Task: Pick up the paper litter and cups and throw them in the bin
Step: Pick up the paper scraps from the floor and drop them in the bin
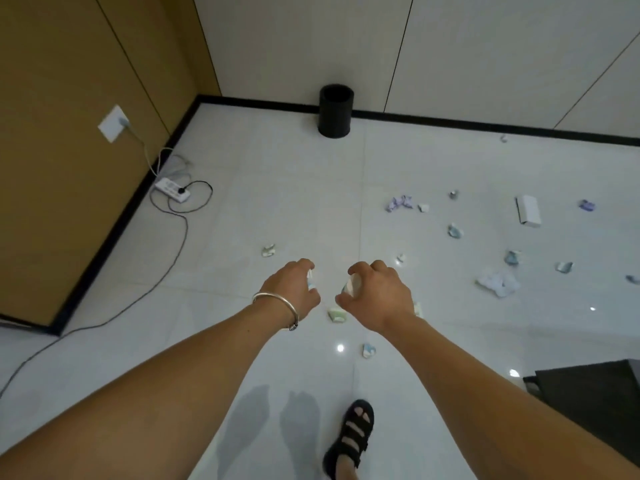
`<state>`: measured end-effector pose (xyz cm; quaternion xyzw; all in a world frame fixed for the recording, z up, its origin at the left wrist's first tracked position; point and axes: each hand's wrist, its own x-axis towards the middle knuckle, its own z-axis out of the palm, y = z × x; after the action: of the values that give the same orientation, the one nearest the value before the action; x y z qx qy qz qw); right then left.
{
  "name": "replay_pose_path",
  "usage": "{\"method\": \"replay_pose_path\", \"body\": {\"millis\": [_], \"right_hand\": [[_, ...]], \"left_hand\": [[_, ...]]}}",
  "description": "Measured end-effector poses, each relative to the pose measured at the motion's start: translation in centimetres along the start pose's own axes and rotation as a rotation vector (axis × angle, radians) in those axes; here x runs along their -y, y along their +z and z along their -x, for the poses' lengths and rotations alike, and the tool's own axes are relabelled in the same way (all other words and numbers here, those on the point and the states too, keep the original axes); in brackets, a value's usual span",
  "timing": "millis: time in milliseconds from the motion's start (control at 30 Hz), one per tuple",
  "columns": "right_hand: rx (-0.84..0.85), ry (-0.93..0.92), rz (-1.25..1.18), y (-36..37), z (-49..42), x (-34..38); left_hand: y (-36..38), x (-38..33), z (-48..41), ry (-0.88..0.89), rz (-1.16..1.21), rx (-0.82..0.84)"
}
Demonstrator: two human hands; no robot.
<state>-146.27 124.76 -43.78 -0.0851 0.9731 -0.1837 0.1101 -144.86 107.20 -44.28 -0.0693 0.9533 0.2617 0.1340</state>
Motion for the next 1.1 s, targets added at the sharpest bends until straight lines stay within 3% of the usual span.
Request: {"method": "replay_pose_path", "body": {"millis": [467,900,1100], "right_hand": [[0.045,0.014,0.026,-9.2,-20.9,1.5],[-0.008,0.067,0.004,-12.2,-47.8,8.4],[-0.035,0.11,-0.004,-15.1,-59.0,7.3]], "left_hand": [[-12.3,-3.3,-18.3,-0.056,0.086,-0.027],[-25.8,-0.5,-45.3,0.038,0.024,-0.024],[-28.7,-2.1,-57.5,0.056,0.001,0.021]]}}
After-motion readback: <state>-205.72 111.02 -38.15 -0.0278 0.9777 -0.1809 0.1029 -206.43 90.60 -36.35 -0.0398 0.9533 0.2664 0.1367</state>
